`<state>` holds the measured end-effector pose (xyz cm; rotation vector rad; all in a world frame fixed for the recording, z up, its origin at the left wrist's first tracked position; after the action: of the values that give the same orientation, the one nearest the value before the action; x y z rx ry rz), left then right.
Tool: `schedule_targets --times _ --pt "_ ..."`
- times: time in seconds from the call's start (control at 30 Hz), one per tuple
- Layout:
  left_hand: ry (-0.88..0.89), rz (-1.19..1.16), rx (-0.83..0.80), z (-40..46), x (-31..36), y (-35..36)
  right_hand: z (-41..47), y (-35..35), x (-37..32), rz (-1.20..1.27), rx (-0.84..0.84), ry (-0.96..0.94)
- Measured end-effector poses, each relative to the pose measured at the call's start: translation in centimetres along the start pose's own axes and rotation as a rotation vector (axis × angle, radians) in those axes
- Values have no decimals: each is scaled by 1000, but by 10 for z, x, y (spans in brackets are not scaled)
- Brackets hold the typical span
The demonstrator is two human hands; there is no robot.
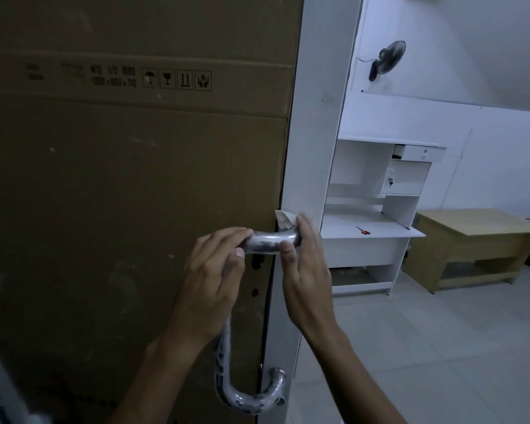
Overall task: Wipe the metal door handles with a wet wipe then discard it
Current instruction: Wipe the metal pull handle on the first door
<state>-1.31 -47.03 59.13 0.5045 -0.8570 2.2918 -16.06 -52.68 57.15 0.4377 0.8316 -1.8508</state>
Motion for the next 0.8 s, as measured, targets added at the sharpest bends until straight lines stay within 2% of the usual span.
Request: schedule_targets --times 0.13,0.43,0.5,0.63,0.73,0.8 --pt "-1 -19 -26 3 -2 -1 -6 -1 -2 -49 1 -141" --pt "7 -38 -52 3 -5 -1 -32 23 -27 -450 -35 -491" --pt "0 -29 -53 4 -5 -1 -27 17 -22 -461 -20 -455" --pt "-3 -17 -43 6 -4 -2 -1 -8 -9 -347 -27 -220" --pt "-20 -35 -54 4 -3 -3 8 -13 -12 -231 -56 -220" --pt "-34 -91 -74 4 -4 -4 0 -7 -19 -259 -65 -274"
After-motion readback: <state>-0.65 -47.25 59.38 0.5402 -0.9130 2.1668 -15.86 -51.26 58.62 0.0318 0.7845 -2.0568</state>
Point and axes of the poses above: each hand's wrist, its own z-axis towards the middle knuckle, its own y-axis out of the palm, x = y × z, the point moved 5 cm from there along z, towards the middle knuckle, and after that the axes turned 5 degrees about -y, right-handed, at the moved point
